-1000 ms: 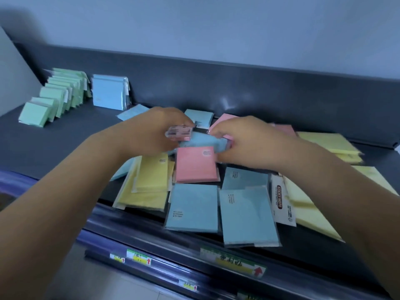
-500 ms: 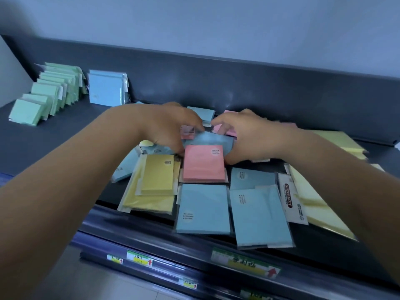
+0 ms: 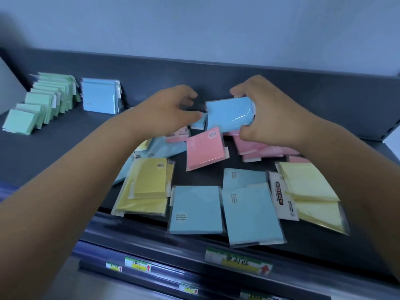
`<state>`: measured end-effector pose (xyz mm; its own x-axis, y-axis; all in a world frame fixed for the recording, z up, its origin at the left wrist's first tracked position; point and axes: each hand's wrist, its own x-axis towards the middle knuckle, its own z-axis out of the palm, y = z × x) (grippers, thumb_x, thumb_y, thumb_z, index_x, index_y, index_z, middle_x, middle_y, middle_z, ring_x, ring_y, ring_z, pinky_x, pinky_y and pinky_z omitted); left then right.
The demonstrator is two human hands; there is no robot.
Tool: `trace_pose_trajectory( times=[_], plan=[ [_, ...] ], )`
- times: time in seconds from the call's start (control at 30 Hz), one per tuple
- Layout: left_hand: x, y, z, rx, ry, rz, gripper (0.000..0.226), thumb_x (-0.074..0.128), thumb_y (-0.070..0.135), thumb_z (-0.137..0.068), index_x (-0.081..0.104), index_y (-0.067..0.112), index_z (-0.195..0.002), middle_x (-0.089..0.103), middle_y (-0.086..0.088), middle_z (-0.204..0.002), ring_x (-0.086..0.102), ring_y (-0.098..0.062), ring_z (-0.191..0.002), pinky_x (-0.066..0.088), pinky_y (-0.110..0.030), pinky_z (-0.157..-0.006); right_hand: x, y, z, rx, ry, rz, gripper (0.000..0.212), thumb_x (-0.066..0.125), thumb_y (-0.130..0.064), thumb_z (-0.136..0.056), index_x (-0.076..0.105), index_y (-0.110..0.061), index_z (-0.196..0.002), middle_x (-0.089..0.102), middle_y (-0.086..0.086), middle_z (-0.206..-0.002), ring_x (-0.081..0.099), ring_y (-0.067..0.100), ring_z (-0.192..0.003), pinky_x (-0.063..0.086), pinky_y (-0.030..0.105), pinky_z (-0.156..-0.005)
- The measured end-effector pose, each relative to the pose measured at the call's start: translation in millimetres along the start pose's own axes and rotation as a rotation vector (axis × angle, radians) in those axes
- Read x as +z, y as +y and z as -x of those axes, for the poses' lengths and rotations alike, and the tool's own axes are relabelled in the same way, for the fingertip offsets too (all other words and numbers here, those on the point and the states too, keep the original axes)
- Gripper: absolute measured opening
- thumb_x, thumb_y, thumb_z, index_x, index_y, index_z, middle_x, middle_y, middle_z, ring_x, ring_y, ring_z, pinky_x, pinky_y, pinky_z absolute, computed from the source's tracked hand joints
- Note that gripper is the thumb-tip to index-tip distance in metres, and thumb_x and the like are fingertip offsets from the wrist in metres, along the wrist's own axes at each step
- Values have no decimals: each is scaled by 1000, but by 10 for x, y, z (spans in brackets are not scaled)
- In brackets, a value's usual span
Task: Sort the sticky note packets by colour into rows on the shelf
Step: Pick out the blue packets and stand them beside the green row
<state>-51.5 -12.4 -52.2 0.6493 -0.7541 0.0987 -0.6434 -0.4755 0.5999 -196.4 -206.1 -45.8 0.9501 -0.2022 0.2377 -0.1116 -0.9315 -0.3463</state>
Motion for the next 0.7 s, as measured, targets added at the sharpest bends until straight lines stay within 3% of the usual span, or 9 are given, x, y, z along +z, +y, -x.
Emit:
trace_pose_trajectory(
  times=[0.07,0.17,0.33,0.47,0.6,0.7],
  plan=[
    [51,100,-30,-69,6,96,46,66,47,-93,59,27,-133,64,10,-126,63,-11,-112,51,-29,-95,-102,59,37,-20,51,-12,72,77,-13,-74,51,-18,-141,44,-2,-133,48,13,-119,40,22,-90],
    [137,268,-69,-73,46,274,32,70,46,-91,70,23,-113,74,6,-109,68,-16,-105,52,-34,-95,-249,105,91,-58,139,-115,73,74,-11,-74,50,-22,-142,45,-7,-133,49,7,-119,38,10,-88],
    [164,451,-104,-98,138,622,23,76,15,-90,69,6,-110,72,0,-85,67,-12,-72,60,-31,-81,-393,64,148,-126,215,-388,74,72,-3,-76,51,-26,-143,50,-6,-140,54,7,-128,52,32,-104],
    [63,355,-79,-146,210,833,16,76,6,-85,68,13,-98,63,-2,-84,60,-13,-64,58,-29,-70,-320,-84,69,-54,227,-619,80,67,8,-74,50,-36,-139,54,-11,-138,70,16,-106,64,41,-80],
    [-31,150,42,-194,322,876,21,76,0,-84,65,18,-82,57,4,-71,57,-12,-60,57,-29,-71,-142,-244,-89,105,261,-728,55,67,-5,-88,54,-30,-136,68,-12,-117,72,7,-91,60,22,-71],
    [-153,-51,181,-195,344,857,21,76,-1,-85,65,18,-79,55,6,-65,56,-11,-59,60,-31,-72,-3,-388,-265,213,267,-764,33,70,-14,-93,67,-27,-123,75,-10,-99,75,13,-85,63,26,-80]
  ],
)
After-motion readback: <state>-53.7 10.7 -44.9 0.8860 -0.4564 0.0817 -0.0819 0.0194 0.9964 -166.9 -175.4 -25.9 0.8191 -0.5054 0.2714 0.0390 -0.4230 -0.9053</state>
